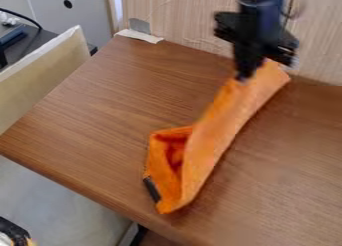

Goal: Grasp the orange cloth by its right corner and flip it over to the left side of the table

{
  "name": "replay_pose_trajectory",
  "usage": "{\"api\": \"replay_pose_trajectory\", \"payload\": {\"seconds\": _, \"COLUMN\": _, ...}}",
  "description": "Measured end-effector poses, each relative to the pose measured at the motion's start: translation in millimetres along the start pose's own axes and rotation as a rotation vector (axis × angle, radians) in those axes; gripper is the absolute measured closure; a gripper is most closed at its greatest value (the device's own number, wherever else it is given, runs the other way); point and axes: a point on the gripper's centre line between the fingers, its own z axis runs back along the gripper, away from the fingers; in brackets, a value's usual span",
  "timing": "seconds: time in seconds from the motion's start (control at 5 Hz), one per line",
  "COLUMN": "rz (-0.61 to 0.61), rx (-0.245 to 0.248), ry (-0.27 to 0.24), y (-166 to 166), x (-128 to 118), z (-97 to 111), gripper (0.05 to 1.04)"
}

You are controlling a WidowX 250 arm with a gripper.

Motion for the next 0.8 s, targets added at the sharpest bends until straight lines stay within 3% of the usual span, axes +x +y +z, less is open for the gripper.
{"api": "replay_pose_trajectory", "payload": {"seconds": 0.8, "rz": 0.316, "rx": 0.068, "ry": 0.052, "y": 134.7, "x": -54.1, "z": -3.5, "gripper": 1.014}}
